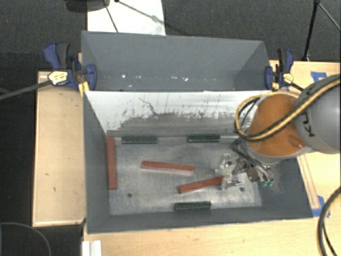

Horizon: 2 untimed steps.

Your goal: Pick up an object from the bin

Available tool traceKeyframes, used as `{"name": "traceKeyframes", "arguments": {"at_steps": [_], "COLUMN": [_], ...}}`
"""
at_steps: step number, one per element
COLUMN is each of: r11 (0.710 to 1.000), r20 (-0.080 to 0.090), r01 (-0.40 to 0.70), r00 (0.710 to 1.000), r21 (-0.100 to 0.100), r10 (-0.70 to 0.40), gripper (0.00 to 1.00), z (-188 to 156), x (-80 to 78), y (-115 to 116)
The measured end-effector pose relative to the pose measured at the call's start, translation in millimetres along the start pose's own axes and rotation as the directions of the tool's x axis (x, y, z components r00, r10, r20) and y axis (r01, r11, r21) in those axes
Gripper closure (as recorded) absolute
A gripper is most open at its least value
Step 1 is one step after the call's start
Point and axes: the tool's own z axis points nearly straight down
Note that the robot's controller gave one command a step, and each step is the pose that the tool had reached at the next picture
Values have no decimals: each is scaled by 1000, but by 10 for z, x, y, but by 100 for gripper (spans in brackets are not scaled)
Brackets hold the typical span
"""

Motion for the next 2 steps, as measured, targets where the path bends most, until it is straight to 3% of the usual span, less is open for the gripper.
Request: {"name": "traceKeyframes", "arguments": {"at_steps": [1,2], "r11": [1000,998], "r20": [0,9], "r01": [1,64], "r00": [1000,998], "r21": [0,2], "r10": [-1,-64], "gripper": [100,100], "z": [-1,-1707], "x": [0,-276], "y": [0,88]}}
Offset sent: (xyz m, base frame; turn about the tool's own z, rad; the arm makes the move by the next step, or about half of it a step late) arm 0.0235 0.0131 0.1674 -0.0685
